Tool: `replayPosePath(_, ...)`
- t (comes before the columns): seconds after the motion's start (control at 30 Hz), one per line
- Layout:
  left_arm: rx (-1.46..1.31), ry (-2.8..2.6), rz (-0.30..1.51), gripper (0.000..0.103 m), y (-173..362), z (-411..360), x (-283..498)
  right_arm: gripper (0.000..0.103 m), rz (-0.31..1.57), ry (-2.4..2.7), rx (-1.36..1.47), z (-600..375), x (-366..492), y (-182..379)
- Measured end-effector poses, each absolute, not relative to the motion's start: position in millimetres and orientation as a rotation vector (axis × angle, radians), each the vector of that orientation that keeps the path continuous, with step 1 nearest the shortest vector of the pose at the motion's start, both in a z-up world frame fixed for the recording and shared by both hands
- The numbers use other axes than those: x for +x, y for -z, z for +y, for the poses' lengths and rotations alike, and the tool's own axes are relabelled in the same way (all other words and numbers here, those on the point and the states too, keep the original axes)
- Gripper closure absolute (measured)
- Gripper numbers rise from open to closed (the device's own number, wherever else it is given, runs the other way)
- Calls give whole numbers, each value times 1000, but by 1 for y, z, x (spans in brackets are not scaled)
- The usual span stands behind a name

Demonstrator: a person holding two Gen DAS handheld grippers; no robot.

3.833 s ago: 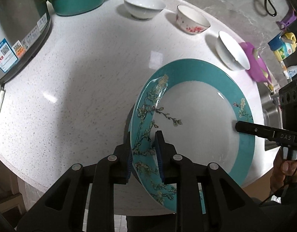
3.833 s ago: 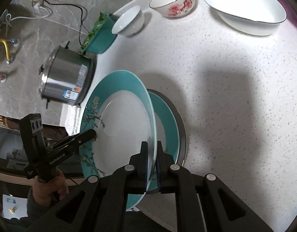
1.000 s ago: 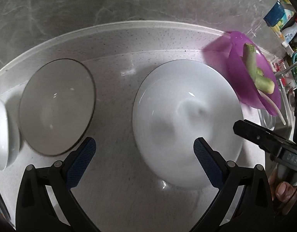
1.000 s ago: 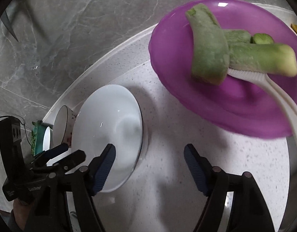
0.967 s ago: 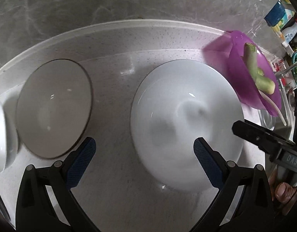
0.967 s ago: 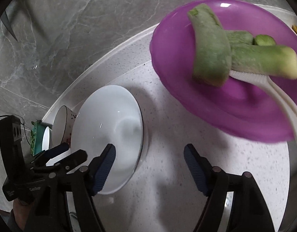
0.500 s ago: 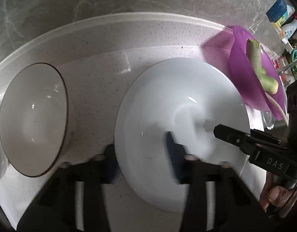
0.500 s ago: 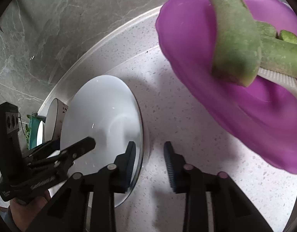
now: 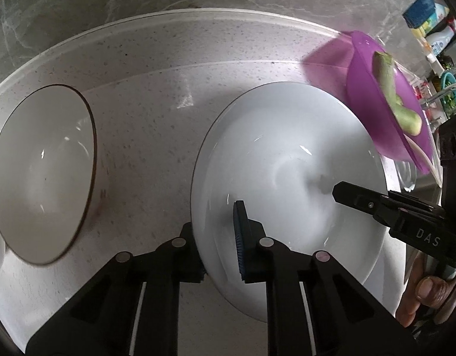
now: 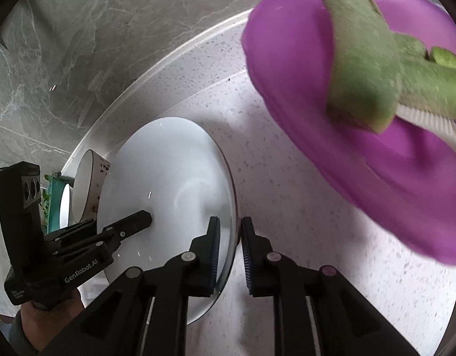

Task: Organize plates and bowls
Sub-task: 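Close both grippers on the rim of the large white bowl, then carry the large white bowl onto the teal plate stack and release it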

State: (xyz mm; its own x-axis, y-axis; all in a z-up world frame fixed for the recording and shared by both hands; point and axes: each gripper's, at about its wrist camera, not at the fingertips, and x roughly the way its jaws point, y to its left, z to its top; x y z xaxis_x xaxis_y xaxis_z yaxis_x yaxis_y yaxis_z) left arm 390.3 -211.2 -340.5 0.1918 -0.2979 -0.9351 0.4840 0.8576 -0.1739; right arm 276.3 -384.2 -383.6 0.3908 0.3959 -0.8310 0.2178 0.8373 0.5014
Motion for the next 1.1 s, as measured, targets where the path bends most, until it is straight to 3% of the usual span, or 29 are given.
replayPosePath(0.5, 205, 650, 1254, 90, 316, -212, 269, 86, 1151, -85, 615, -387, 164, 350)
replayPosePath(0.77, 232, 664, 1286, 90, 346, -216, 213, 86, 1176, -44, 647, -385, 121, 365)
replayPosePath(1.1, 264, 653, 1265, 89, 370, -232, 197, 85, 1182, -27, 639, -386, 104, 378)
